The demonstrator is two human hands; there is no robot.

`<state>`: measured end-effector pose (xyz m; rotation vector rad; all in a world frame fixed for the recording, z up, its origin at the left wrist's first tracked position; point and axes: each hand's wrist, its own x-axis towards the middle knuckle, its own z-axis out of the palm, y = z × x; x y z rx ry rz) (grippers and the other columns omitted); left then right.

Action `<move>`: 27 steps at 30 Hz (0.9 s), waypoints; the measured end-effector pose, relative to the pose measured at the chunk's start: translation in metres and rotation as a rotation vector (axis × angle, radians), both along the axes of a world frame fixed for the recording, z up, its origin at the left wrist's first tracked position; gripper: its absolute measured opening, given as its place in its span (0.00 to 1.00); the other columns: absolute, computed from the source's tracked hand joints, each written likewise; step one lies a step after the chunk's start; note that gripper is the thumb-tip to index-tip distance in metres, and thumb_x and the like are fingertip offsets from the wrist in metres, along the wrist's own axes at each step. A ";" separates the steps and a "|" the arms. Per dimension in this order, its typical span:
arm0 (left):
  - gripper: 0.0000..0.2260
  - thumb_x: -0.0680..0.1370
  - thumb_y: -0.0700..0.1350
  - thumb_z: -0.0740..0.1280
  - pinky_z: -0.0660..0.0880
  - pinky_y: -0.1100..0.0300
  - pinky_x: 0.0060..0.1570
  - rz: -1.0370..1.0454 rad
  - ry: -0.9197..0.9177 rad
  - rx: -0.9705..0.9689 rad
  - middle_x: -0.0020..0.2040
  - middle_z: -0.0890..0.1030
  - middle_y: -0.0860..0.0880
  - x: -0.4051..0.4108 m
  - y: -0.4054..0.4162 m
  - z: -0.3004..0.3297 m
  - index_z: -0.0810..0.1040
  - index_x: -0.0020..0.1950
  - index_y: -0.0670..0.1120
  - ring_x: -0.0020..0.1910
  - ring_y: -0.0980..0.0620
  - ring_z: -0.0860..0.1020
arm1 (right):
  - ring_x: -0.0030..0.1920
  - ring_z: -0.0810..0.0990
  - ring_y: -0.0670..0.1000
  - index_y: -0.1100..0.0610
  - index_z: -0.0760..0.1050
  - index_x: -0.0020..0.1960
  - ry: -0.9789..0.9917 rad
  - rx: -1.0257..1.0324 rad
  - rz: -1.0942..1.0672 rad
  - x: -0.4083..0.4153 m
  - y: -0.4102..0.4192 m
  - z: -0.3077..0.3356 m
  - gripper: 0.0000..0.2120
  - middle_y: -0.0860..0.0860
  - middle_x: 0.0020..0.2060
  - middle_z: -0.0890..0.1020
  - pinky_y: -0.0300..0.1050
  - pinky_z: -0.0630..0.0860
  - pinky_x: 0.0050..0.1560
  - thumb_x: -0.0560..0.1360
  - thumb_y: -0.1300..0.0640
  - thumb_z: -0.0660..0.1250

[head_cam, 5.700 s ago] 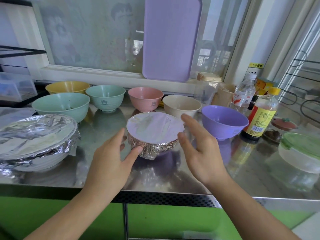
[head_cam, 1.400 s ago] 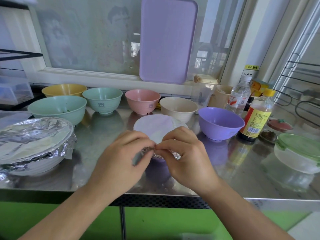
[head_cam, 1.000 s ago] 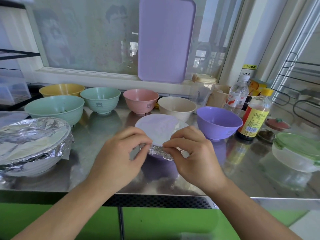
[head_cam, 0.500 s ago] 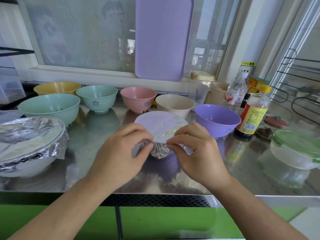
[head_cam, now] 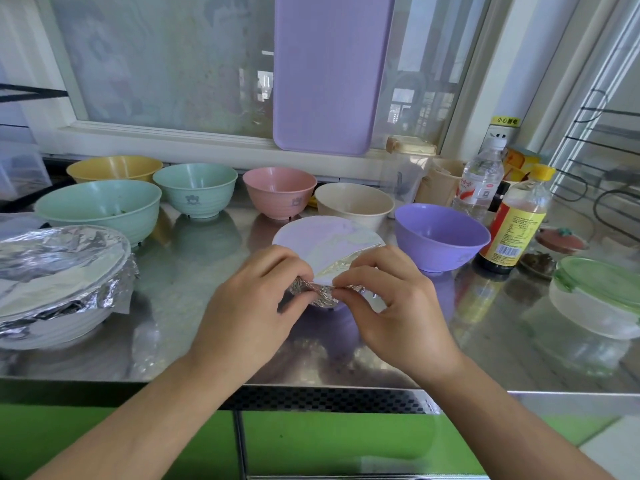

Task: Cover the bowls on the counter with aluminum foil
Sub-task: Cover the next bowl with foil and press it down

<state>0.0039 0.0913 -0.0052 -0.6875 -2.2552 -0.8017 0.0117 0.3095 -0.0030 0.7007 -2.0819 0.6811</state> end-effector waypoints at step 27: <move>0.01 0.79 0.45 0.73 0.74 0.58 0.43 -0.050 0.045 -0.011 0.49 0.79 0.58 0.001 0.011 0.010 0.83 0.48 0.50 0.47 0.56 0.78 | 0.43 0.79 0.56 0.56 0.87 0.47 0.032 0.071 0.011 -0.003 -0.004 0.008 0.03 0.49 0.42 0.82 0.53 0.74 0.49 0.76 0.63 0.78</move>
